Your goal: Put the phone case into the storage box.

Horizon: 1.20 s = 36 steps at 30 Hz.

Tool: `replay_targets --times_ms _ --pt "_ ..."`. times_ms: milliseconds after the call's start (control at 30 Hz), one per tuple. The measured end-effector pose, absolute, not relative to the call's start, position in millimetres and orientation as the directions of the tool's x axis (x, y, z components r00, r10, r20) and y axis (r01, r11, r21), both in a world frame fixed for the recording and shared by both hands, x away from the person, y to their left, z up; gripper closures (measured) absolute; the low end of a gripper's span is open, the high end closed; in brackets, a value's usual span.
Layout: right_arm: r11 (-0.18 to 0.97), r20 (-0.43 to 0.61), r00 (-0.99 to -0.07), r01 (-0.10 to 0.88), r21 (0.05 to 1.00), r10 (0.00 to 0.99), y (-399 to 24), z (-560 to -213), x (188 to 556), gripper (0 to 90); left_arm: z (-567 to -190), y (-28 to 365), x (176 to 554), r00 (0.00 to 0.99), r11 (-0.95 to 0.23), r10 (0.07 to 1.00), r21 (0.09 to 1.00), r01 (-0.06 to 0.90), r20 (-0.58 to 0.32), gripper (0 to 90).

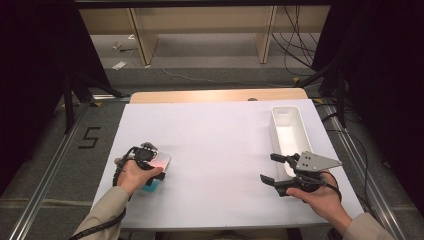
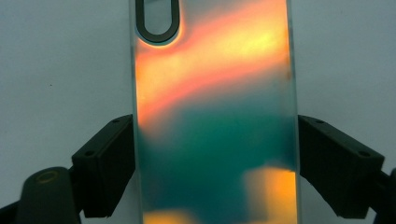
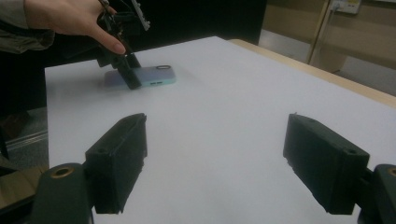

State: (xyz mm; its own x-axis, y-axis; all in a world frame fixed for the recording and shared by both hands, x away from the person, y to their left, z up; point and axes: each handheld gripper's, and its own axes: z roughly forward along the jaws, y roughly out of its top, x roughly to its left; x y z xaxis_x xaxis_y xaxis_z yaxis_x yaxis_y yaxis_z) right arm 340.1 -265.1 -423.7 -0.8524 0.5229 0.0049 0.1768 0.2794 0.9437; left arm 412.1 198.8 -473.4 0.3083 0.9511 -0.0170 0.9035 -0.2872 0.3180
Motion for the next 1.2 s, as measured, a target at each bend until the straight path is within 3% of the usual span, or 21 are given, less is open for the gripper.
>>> replay_targets --times_ms 1200 --pt "0.276 0.001 -0.85 0.172 0.946 0.527 -265.4 -423.0 339.8 22.3 -468.9 197.9 407.7 0.314 -0.281 0.948 0.346 0.895 -0.042 17.3"
